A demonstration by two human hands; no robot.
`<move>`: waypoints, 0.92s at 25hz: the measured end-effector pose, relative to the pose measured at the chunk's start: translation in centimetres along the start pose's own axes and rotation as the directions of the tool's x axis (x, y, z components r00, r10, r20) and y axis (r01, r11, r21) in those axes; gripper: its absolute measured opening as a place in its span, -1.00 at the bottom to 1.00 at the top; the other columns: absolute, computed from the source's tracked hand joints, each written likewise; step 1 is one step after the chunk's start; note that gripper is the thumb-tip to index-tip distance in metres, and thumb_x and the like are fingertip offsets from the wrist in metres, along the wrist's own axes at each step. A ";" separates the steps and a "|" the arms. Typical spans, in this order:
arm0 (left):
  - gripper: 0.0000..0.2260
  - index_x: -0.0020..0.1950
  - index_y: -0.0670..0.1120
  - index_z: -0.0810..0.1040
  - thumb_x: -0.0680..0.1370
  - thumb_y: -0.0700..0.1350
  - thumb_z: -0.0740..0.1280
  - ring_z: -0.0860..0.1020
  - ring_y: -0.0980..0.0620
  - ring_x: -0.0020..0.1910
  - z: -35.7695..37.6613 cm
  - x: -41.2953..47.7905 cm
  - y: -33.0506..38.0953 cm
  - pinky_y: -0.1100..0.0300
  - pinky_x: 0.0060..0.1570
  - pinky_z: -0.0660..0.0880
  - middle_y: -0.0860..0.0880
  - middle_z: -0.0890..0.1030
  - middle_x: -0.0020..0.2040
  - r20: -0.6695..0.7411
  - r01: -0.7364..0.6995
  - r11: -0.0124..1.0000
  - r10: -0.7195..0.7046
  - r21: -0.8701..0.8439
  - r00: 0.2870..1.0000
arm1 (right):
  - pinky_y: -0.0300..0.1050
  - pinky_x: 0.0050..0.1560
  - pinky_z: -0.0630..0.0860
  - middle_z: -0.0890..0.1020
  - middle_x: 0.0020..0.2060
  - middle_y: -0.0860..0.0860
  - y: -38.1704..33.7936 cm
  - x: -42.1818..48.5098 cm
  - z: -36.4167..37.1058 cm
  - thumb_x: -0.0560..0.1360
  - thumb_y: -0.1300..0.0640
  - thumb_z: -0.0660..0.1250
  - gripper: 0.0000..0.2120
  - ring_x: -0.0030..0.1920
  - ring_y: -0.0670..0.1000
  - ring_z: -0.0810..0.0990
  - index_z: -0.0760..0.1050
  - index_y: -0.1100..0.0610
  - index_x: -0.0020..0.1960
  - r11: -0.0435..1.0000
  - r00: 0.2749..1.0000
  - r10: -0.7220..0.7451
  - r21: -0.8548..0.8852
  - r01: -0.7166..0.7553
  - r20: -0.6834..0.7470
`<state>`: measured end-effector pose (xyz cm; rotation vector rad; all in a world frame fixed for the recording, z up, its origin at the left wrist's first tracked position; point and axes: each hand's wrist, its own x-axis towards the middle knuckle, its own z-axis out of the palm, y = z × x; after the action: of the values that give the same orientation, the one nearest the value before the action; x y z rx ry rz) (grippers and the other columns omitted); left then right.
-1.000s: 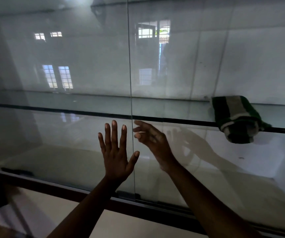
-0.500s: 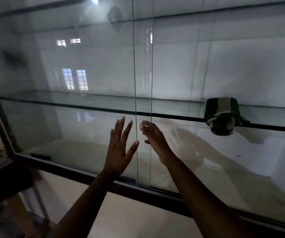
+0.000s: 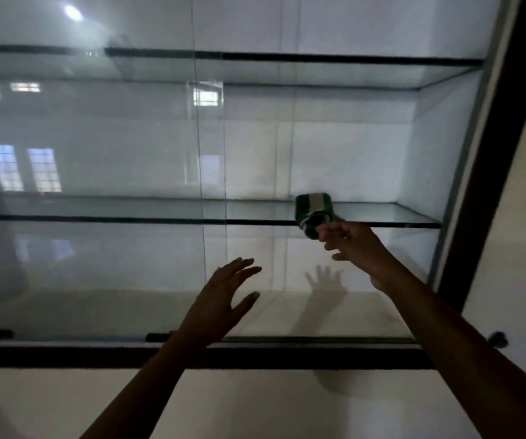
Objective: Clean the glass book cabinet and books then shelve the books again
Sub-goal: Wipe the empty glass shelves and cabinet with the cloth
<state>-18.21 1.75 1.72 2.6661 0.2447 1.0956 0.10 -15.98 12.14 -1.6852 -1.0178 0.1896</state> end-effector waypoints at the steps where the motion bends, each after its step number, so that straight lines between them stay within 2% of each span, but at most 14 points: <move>1: -0.43 0.39 0.06 0.38 0.50 0.32 0.03 0.16 0.20 0.44 0.0 1.7 0.1 0.11 0.44 0.11 0.11 0.33 0.41 -0.022 -0.015 1.000 0.016 0.027 1.000 | -0.19 -0.09 0.49 0.62 -0.08 0.03 -1.0 1.4 -0.4 0.50 0.14 0.34 -0.91 -0.03 0.00 0.56 0.58 0.06 0.00 0.998 0.997 -0.015 -0.068 0.010 -0.073; 4: -0.43 0.38 -0.03 0.41 0.50 0.24 0.01 0.26 0.02 0.44 -0.4 5.2 0.0 -0.05 0.42 0.18 -0.01 0.41 0.40 -0.070 -0.009 0.997 0.015 0.078 0.997 | -0.23 0.01 0.41 0.64 -0.01 0.07 -2.9 4.9 0.3 0.48 0.17 0.35 -0.84 0.04 0.03 0.57 0.60 0.17 0.04 0.920 0.966 -0.185 -0.377 0.106 -0.179; 7: -0.42 0.36 -0.06 0.44 0.49 0.22 0.02 0.32 -0.03 0.41 0.7 3.9 0.3 -0.03 0.39 0.25 -0.04 0.45 0.36 -0.033 0.019 0.999 -0.018 0.030 0.999 | -0.24 -0.01 0.45 0.65 -0.05 0.10 -1.4 3.4 3.2 0.46 0.21 0.35 -0.85 -0.07 0.00 0.59 0.61 0.19 0.01 0.833 0.950 -0.301 -0.509 0.218 -0.086; 9: -0.50 0.36 -0.06 0.44 0.52 0.17 0.11 0.33 -0.03 0.40 2.6 0.2 1.2 0.04 0.38 0.25 -0.04 0.44 0.37 0.059 0.044 0.999 -0.042 -0.027 0.997 | -0.22 0.00 0.48 0.65 -0.06 0.08 1.8 -0.9 4.8 0.46 0.18 0.38 -0.85 -0.11 -0.03 0.59 0.60 0.18 0.01 0.859 0.969 -0.246 -0.470 0.204 -0.029; 11: -0.53 0.37 -0.07 0.43 0.53 0.12 0.20 0.34 -0.04 0.39 4.9 -4.9 2.2 0.07 0.38 0.25 -0.06 0.42 0.38 0.199 0.098 0.993 -0.083 -0.067 0.976 | -0.28 -0.02 0.41 0.64 -0.02 0.08 6.0 -5.9 5.8 0.46 0.15 0.40 -0.80 -0.03 0.02 0.60 0.59 0.17 0.06 0.888 0.992 -0.075 -0.446 0.111 0.097; 12: -0.50 0.36 -0.08 0.44 0.51 0.16 0.18 0.36 -0.05 0.37 6.1 -7.6 2.7 0.09 0.36 0.26 -0.08 0.43 0.37 0.250 0.130 0.988 -0.107 -0.078 0.962 | -0.30 -0.02 0.39 0.64 0.02 0.09 8.2 -8.5 6.2 0.46 0.14 0.40 -0.77 0.03 0.04 0.60 0.58 0.17 0.10 0.896 0.986 0.038 -0.442 0.038 0.162; 14: -0.39 0.32 -0.06 0.47 0.44 0.27 0.07 0.41 -0.05 0.33 8.7 -13.2 4.3 0.14 0.31 0.29 -0.08 0.46 0.33 0.340 0.223 0.972 -0.185 -0.076 0.922 | -0.33 -0.02 0.36 0.62 0.08 0.09 12.9 -13.7 6.7 0.47 0.12 0.39 -0.74 0.09 0.04 0.58 0.57 0.17 0.14 0.893 0.944 0.206 -0.445 -0.073 0.258; 17: -0.30 0.34 -0.06 0.45 0.38 0.33 0.01 0.42 -0.03 0.32 11.7 -19.6 6.9 0.22 0.30 0.27 -0.07 0.45 0.33 0.498 0.376 0.925 -0.300 -0.058 0.814 | -0.33 0.05 0.35 0.57 0.18 0.06 18.2 -19.7 5.9 0.49 0.07 0.37 -0.67 0.16 0.02 0.54 0.51 0.13 0.22 0.867 0.841 0.351 -0.482 -0.127 0.411; 19: -0.35 0.37 -0.08 0.41 0.43 0.30 0.11 0.40 -0.02 0.34 12.5 -21.1 8.6 0.21 0.32 0.25 -0.07 0.43 0.35 0.540 0.437 0.899 -0.353 -0.029 0.764 | -0.25 0.16 0.35 0.50 0.26 0.05 20.2 -21.6 4.1 0.50 0.06 0.35 -0.60 0.23 0.02 0.48 0.44 0.12 0.30 0.859 0.787 0.392 -0.495 -0.130 0.476; 20: -0.44 0.39 -0.08 0.38 0.50 0.22 0.19 0.38 -0.02 0.35 12.6 -21.0 9.1 0.19 0.34 0.25 -0.07 0.42 0.36 0.536 0.438 0.899 -0.367 -0.007 0.760 | -0.22 0.19 0.35 0.48 0.28 0.06 20.6 -21.8 3.1 0.50 0.06 0.35 -0.58 0.26 0.02 0.46 0.41 0.11 0.32 0.862 0.790 0.383 -0.493 -0.118 0.479; 22: -0.54 0.44 -0.07 0.31 0.57 0.03 0.25 0.33 -0.03 0.39 12.8 -19.3 10.3 0.12 0.38 0.22 -0.07 0.37 0.41 0.479 0.402 0.915 -0.368 0.034 0.797 | -0.17 0.21 0.35 0.46 0.30 0.08 21.0 -20.9 0.7 0.50 0.07 0.35 -0.57 0.26 0.05 0.44 0.40 0.11 0.34 0.874 0.840 0.310 -0.481 -0.068 0.445; 23: -0.54 0.45 -0.07 0.29 0.58 0.00 0.25 0.30 -0.04 0.41 12.5 -17.6 10.9 0.07 0.40 0.21 -0.07 0.35 0.42 0.439 0.375 0.925 -0.360 0.057 0.823 | -0.16 0.21 0.34 0.45 0.30 0.09 20.7 -19.6 -0.7 0.49 0.08 0.36 -0.57 0.26 0.07 0.45 0.40 0.11 0.33 0.882 0.877 0.249 -0.470 -0.030 0.412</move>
<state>-21.08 -15.02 -15.41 2.5940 0.6126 0.3553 -0.71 -30.77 -12.27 -2.2108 -1.3664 0.5064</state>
